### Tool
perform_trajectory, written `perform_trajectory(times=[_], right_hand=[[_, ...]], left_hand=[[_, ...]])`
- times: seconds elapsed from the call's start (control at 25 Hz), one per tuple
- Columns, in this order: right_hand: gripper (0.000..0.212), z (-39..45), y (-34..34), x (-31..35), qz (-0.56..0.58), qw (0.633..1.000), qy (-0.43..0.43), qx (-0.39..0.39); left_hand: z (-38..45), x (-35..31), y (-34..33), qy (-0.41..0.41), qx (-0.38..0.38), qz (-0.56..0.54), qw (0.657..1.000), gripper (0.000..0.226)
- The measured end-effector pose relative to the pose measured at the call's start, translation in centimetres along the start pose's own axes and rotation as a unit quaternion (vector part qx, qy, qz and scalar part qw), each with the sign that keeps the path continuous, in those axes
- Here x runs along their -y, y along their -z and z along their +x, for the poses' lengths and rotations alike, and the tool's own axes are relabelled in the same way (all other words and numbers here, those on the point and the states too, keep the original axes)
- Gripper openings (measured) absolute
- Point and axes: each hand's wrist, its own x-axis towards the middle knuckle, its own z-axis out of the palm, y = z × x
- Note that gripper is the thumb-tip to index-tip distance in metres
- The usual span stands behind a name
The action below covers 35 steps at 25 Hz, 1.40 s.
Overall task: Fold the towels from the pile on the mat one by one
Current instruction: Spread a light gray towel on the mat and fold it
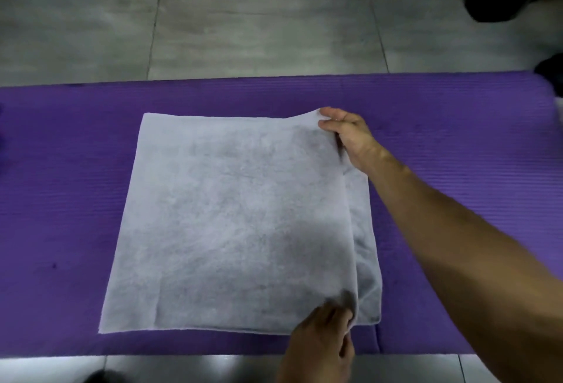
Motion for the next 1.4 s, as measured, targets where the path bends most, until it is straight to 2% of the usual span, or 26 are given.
perform_trajectory(times=[0.08,0.24,0.4,0.6,0.64,0.68,0.72,0.76,0.8,0.84,0.92,1.0,1.08,1.16,1.24,1.32,1.4], right_hand=[[0.033,0.0,0.9,0.1,0.041,0.999,0.006,-0.008],[0.025,-0.2,2.6,0.0,0.081,0.996,0.005,-0.025],[0.021,0.0,3.7,-1.1,0.059,0.997,0.002,-0.059],[0.033,0.1,3.6,-2.3,0.023,0.997,0.033,-0.062],[0.034,-0.1,3.6,-2.4,0.006,0.997,0.043,-0.067],[0.038,-0.2,3.6,-2.5,-0.074,0.99,0.078,-0.088],[0.044,-0.4,3.4,-2.7,-0.217,0.957,0.143,-0.128],[0.05,-0.6,2.8,-3.2,-0.355,0.897,0.211,-0.155],[0.053,-1.1,1.7,-3.9,-0.446,0.836,0.27,-0.17],[0.053,-1.9,0.1,-5.0,-0.493,0.802,0.295,-0.161],[0.054,-3.3,-2.3,-7.6,-0.544,0.783,0.268,-0.137],[0.057,-3.6,-3.0,-9.7,-0.598,0.758,0.216,-0.143],[0.061,-3.2,-2.8,-10.3,-0.628,0.74,0.191,-0.142],[0.062,-3.1,-2.6,-9.9,-0.627,0.743,0.183,-0.147],[0.063,-3.0,-3.1,-9.6,-0.635,0.737,0.178,-0.149],[0.064,-3.1,-3.3,-9.5,-0.64,0.735,0.175,-0.141],[0.064,-3.0,-3.0,-9.4,-0.639,0.735,0.176,-0.143]], left_hand=[[0.5,-0.7,-0.3,-0.003,0.005,-0.02,1.0,0.027],[1.2,-2.2,-1.2,-0.031,-0.052,-0.063,0.996,0.025],[1.3,-2.4,-2.8,0.007,0.001,-0.059,0.998,0.018],[1.6,-1.7,-3.8,0.034,0.073,-0.073,0.994,0.022],[1.6,-1.7,-3.6,0.037,0.097,-0.085,0.991,0.025],[1.8,-1.4,-3.1,0.034,0.122,-0.098,0.987,0.029],[2.0,-0.9,-2.5,0.022,0.151,-0.109,0.982,0.032],[2.3,-0.1,-1.5,-0.006,0.144,-0.112,0.983,0.03],[2.7,1.1,-0.4,-0.034,0.108,-0.108,0.988,0.025],[3.3,2.8,0.7,-0.055,0.057,-0.096,0.992,0.019],[6.0,7.7,3.5,-0.05,-0.04,-0.015,0.998,0.024],[9.4,13.0,7.7,-0.005,-0.083,0.102,0.991,0.042],[13.4,18.0,11.5,0.024,-0.064,0.189,0.979,0.061],[17.8,22.4,15.2,0.082,-0.028,0.227,0.97,0.073],[21.9,26.0,18.8,0.192,-0.013,0.222,0.956,0.077],[23.9,27.6,21.3,0.258,-0.021,0.243,0.935,0.075],[23.0,27.1,20.6,0.217,-0.07,0.269,0.936,0.073]])
